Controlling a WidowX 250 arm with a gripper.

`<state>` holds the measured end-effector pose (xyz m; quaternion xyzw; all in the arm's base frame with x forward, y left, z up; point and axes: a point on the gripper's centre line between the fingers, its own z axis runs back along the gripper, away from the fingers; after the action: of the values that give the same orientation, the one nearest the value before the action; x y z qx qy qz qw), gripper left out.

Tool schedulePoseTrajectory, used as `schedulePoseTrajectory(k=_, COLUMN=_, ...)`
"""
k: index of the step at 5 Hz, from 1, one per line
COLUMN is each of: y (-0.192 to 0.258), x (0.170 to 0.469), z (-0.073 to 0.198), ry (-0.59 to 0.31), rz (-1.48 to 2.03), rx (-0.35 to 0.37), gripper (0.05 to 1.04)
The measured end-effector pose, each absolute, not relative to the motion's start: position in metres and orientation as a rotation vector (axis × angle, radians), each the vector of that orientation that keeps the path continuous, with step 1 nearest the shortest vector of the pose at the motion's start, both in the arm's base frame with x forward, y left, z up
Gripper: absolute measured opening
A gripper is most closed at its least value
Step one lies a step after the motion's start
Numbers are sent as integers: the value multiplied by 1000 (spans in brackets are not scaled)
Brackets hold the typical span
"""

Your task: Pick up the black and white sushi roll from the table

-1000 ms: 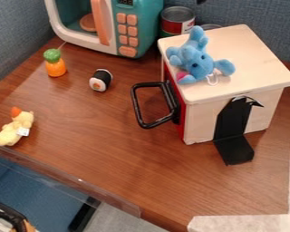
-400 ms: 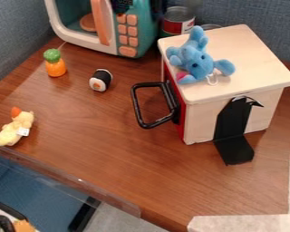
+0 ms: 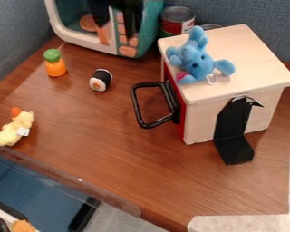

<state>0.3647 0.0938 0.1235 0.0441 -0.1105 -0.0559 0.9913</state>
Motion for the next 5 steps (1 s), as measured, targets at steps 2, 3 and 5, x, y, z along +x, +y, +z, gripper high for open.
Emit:
schedulePoseTrajectory(k=2, y=120, x=375, z=78, ry=-194, rz=-113, rx=100, gripper=1000)
schedulePoseTrajectory(k=3, y=130, x=377, z=59, ry=-198, rz=-71, rx=84, gripper=1000)
schedulePoseTrajectory(k=5, y=141, x=367, z=28, ry=-130, rz=-7, rx=72, gripper=1000)
